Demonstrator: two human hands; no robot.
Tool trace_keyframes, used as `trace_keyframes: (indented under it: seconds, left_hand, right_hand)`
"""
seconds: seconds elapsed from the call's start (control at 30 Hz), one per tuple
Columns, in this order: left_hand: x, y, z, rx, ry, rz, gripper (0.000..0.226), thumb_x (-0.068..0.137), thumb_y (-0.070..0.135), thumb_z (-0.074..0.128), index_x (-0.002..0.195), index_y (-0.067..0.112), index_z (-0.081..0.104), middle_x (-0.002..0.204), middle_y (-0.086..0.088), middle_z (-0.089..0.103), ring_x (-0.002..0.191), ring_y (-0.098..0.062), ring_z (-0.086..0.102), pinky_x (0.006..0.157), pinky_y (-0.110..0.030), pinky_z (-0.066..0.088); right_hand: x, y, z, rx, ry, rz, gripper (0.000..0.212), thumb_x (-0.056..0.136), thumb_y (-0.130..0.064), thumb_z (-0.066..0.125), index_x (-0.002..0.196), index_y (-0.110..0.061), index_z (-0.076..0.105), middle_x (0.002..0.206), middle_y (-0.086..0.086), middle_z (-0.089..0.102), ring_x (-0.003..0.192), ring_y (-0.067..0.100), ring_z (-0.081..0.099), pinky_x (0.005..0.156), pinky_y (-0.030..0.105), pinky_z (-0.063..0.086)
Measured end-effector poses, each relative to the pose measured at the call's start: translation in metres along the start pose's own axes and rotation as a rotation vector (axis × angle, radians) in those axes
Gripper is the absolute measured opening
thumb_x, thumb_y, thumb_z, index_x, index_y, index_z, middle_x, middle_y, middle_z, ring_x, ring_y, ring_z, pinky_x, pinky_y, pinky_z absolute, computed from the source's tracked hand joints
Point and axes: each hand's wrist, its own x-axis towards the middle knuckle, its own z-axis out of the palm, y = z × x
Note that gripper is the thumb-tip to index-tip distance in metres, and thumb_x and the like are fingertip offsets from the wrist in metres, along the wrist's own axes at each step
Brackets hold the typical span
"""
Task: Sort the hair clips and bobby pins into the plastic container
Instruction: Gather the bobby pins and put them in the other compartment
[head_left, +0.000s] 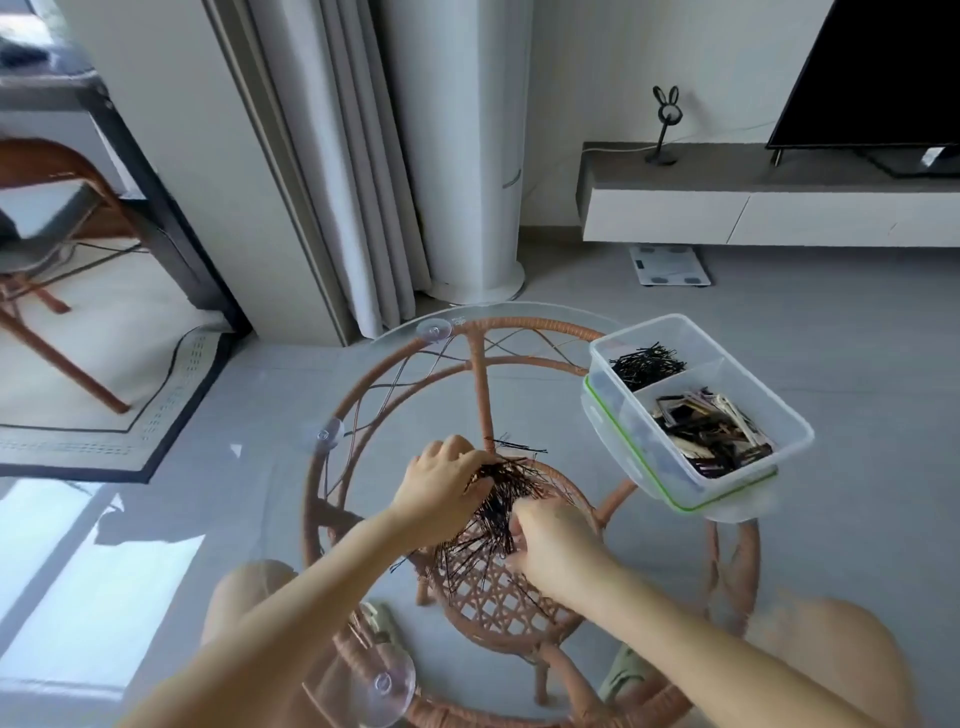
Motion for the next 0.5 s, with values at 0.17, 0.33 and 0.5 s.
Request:
trace_keyframes:
  seconds: [0.17,0.33,0.5]
  left_hand:
    - [-0.02,-0.007,-0.014,-0.233,0.167,-0.101,0.032,0.096,0.026,0.042,0.126,0.025,0.053,0.128,-0.003,0.053,0.12,-0.023,0.047,0.101,-0.034,0.038]
    - [-0.063,0.004,-0.013,0.016,0.073,-0.393,0.072,0.08,0.072,0.038,0.126,0.016,0.044,0.121,-0.007,0.05,0.109,-0.022,0.051,0.085,-0.033,0.05]
    - [-0.076,0.026,0.009,0.015,-0.037,-0.358,0.074,0.073,0.064,0.059,0.121,0.012,0.038,0.117,-0.008,0.044,0.107,-0.022,0.047,0.088,-0.028,0.044]
  right_hand:
    - [0.015,-0.002,-0.01,0.221,0.069,0.038,0.002,0.079,-0.017,0.066,0.078,-0.018,0.064,0.084,0.003,0.071,0.072,0.017,0.066,0.069,0.028,0.053]
    - [0.058,0.022,-0.033,-0.003,0.383,0.129,0.025,0.09,-0.032,0.05,0.104,-0.013,0.058,0.104,0.006,0.062,0.086,0.02,0.055,0.069,0.028,0.042]
    - [0.08,0.019,-0.021,-0.13,0.147,0.071,0.037,0.087,-0.041,0.05,0.114,-0.016,0.049,0.117,0.008,0.05,0.104,0.024,0.049,0.075,0.032,0.043]
